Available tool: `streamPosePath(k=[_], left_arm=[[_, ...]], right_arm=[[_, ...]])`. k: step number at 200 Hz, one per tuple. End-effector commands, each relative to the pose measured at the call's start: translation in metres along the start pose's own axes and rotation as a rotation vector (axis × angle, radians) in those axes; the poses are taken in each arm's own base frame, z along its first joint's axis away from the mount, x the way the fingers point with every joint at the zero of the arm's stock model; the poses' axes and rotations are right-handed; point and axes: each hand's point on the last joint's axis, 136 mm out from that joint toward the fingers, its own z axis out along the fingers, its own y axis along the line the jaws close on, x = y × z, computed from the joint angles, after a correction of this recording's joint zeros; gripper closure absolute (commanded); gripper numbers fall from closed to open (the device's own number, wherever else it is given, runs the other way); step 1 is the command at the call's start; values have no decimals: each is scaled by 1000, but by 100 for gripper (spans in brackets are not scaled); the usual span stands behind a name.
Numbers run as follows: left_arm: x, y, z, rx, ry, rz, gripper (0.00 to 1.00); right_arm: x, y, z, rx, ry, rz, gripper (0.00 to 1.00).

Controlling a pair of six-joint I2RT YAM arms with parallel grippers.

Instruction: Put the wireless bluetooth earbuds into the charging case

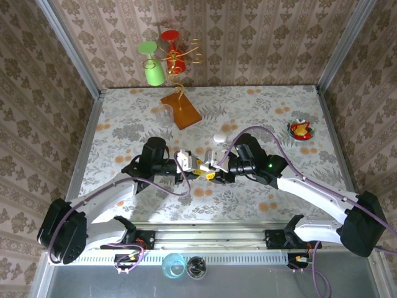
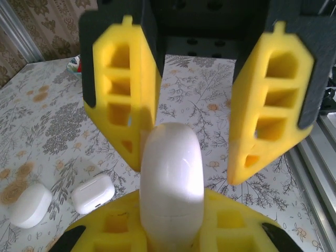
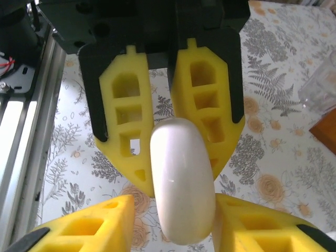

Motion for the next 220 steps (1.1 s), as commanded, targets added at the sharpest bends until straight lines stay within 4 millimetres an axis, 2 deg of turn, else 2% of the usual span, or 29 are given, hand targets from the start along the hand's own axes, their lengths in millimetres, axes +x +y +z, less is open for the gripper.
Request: streamPosePath(k=[1,22,40,45,61,75,85,107,117,138,156,191,197,220], left_arm=[[-10,-2,1,27,-21,40,100],[-8,-2,2,29,-16,35,100],[-5,-1,3,21,-9,32,98],[-5,0,3,16,-10,33,94],[-6,3,2,-8,-15,38,62],[-2,8,-2,-48,-9,17,51],[3,11,-7,-82,1,4,38],[17,14,-15,-159,34,-5,16],[22,16,-20,-198,49,-6,9],[33,19,-29,-278,83,5,2],[41,19,-34,-313,108,8,0],[52,17,-35,-320,147,-12,0],[53,16,-34,-315,153,-17,0],[60,13,-31,-290,162,-28,0]], right_arm=[[-12,-5,-2,18,-34,-39,69],[-12,-4,-2,15,-40,-31,79],[-9,-5,-1,24,-34,-21,80],[-8,-6,-1,28,-31,-15,80],[-6,-11,-1,55,-25,17,80],[-2,-24,-2,116,-32,102,80],[4,-35,-6,155,-40,189,80],[26,-56,-13,235,-45,426,82],[37,-62,-16,265,-49,538,82],[60,-72,-17,305,-36,812,84],[80,-69,-6,285,8,999,85],[100,-61,19,226,69,1188,83],[109,-59,29,206,96,1224,83],[120,-54,52,156,124,1299,84]])
